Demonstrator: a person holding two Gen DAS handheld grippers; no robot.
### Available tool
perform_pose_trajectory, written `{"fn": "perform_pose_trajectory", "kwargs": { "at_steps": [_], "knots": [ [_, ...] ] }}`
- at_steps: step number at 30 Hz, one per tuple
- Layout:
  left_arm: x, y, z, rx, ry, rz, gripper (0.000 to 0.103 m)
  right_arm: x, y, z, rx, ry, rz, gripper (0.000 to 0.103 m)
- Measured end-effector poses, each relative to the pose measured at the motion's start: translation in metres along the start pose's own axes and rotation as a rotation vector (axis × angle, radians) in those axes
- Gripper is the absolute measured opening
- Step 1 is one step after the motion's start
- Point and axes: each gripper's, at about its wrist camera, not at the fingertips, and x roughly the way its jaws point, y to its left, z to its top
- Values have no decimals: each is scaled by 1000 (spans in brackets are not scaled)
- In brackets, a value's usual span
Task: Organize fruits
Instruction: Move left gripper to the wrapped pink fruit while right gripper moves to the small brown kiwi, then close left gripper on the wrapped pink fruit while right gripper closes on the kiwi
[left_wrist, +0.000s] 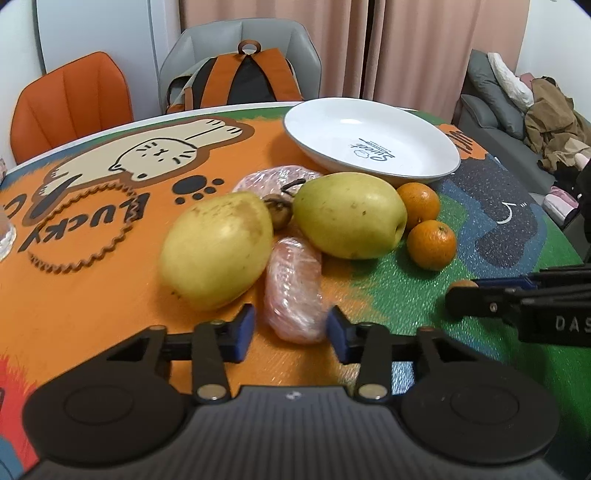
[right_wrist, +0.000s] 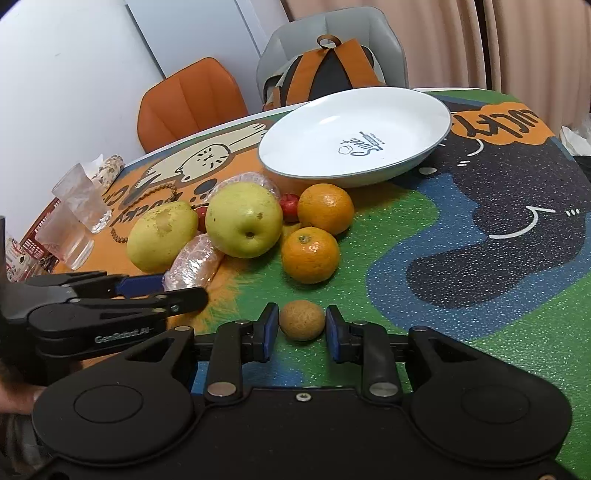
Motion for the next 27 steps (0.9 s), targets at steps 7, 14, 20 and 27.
{"fn": "perform_pose_trajectory", "kwargs": {
  "at_steps": [7,14,20,27],
  "knots": [
    [-1,-5,1,21,-3,2,38,-2,3,-2,-4,-4,-5,26],
    [10,-14,9,49,-24,29,41,-9,1,-3,-6,-15,-22,26],
    [16,-18,13,58,-42,32,40,-15,-3,-5,-2,-18,-32,26],
    [11,-10,8,34,-38,-17,32,-16,-2,-4,-7,-20,-30,26]
  ]
}}
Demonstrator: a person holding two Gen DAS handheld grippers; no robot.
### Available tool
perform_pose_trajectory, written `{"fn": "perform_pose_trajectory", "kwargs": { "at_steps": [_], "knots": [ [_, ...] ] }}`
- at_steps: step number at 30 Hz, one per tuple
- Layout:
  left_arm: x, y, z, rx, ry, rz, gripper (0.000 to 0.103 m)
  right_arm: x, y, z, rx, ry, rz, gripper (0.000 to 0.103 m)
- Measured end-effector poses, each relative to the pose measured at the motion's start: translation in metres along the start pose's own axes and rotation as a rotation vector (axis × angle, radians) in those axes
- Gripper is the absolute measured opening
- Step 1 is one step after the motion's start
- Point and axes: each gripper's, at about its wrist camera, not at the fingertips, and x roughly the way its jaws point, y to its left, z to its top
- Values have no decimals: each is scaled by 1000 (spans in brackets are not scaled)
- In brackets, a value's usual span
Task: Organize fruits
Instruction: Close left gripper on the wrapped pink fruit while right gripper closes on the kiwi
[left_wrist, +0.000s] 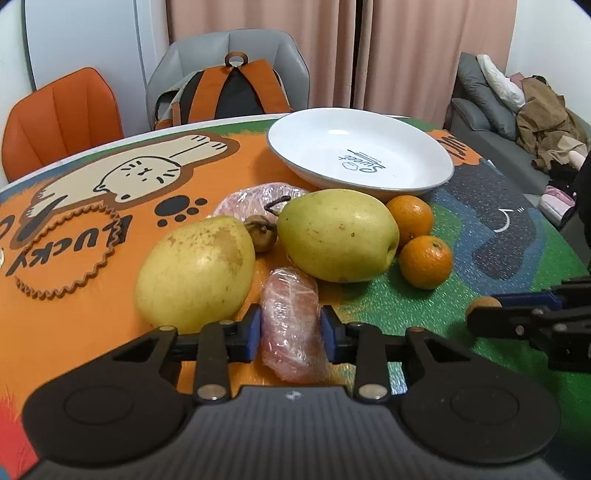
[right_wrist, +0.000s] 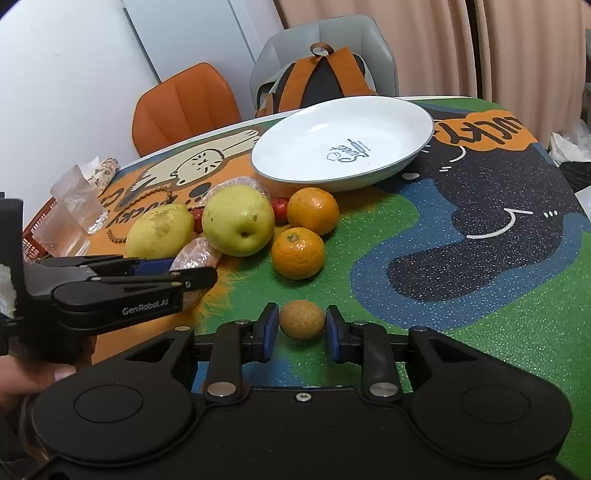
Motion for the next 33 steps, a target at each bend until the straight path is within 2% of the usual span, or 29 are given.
{"fn": "perform_pose_trajectory", "kwargs": {
  "at_steps": [10,18,27,33],
  "knots": [
    [-23,1,-6,8,-7,-42,23,-4,9,4,-20,-18,13,26],
    [-36,3,-7,-1,-37,-75,22,-6,15,4,-29,-22,14,26],
    [-63,0,13,13,-114,-83,22,-14,15,11,-33,-52,11,26],
    [-67,2,30,33,-138,-77,22,-19,14,22,-44,-76,-8,26]
  ]
}}
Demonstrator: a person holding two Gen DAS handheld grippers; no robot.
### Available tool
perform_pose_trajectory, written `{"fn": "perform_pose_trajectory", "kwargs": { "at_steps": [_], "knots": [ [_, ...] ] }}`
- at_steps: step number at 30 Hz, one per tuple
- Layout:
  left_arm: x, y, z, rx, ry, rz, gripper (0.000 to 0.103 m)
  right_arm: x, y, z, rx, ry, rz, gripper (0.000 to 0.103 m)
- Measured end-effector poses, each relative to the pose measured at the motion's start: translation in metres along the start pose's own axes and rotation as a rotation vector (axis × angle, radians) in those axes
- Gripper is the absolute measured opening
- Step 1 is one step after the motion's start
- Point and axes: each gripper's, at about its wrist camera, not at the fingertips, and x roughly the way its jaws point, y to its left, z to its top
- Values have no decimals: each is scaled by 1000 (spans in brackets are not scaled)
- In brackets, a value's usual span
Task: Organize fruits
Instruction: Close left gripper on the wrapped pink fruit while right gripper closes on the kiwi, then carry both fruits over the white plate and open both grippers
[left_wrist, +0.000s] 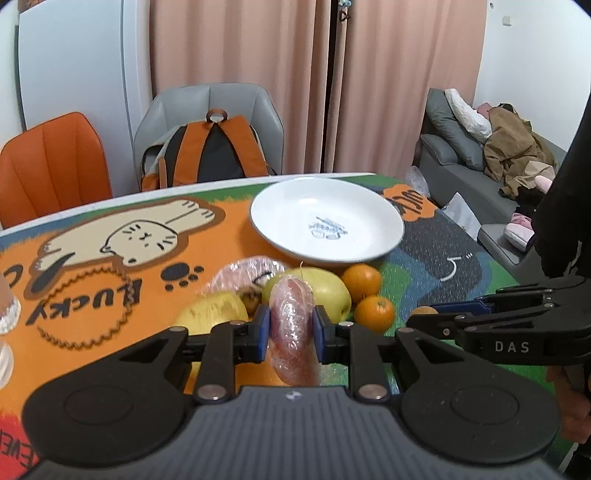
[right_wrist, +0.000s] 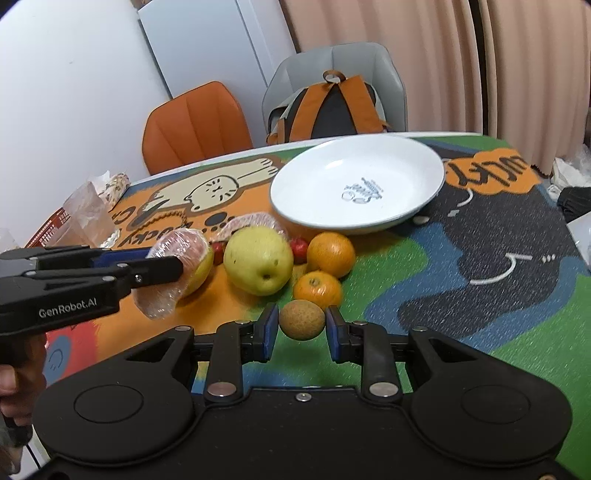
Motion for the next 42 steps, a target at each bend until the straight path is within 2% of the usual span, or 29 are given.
{"fn": "perform_pose_trajectory", "kwargs": {
  "at_steps": [8,18,30,42],
  "knots": [
    [7,4,20,11,-23,0,22,-1,-11,22,0,-44,-29,26],
    [35,4,43,24,-16,-15,22,16,-28,46,15,-64,-48,26],
    [80,3,67,36,21,-35,23,49,-41,70,21,-28,-48,26],
    [132,-2,80,35,103,-81,23,77,-50,79,29,28,-48,26]
  ]
}}
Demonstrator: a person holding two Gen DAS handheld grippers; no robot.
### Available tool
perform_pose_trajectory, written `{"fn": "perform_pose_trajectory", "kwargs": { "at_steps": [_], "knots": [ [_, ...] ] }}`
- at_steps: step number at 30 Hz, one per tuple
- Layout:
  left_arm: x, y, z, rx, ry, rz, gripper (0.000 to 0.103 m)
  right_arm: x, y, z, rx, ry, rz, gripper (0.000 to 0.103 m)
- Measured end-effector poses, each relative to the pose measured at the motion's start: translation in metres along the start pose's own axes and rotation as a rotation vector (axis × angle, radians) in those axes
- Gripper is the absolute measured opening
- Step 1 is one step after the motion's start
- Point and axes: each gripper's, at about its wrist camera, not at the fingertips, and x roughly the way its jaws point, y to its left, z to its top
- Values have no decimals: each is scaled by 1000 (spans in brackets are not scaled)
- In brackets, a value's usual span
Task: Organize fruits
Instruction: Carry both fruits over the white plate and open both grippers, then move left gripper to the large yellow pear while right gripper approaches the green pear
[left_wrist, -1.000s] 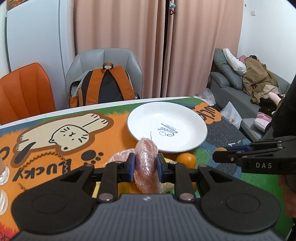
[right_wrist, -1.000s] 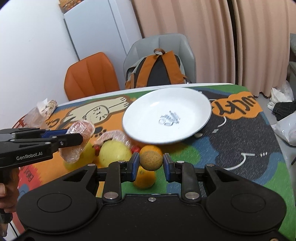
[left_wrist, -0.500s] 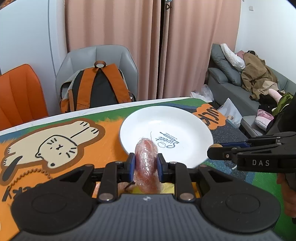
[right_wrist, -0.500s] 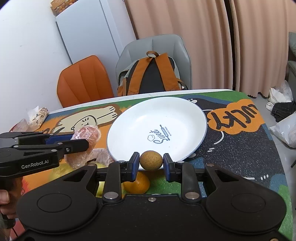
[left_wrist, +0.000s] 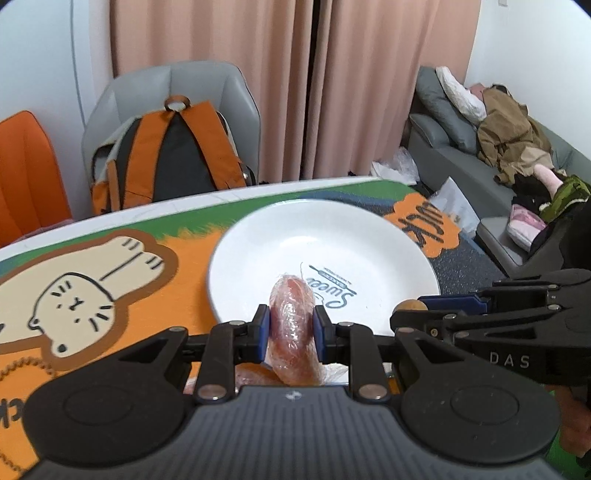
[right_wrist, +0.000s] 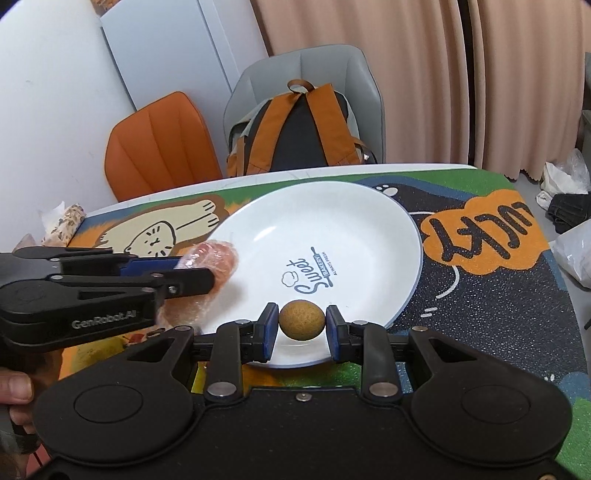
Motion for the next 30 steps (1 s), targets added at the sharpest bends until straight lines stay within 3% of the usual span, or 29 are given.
{"fn": "perform_pose_trajectory", "kwargs": {
  "at_steps": [5,13,20,23,27,30],
  "knots": [
    [11,-1,-1,0,30,16,26,9,-3,-1,8,19,-6,26],
    [-14,5,1,3,2,38,29,9,0,0,13,17,-13,29],
    [-43,13,-4,-14,-40,73,53,-8,1,-1,31,-16,-17,31],
    [-51,15,-10,-21,-44,79,59,-15,4,-5,31,-21,-16,33],
    [-65,15,-20,-33,-59,76,74,-26,9,-13,25,-34,-14,43],
    [-77,13,-28,-36,-77,76,83,-36,12,-19,25,-51,-18,56]
  ]
}}
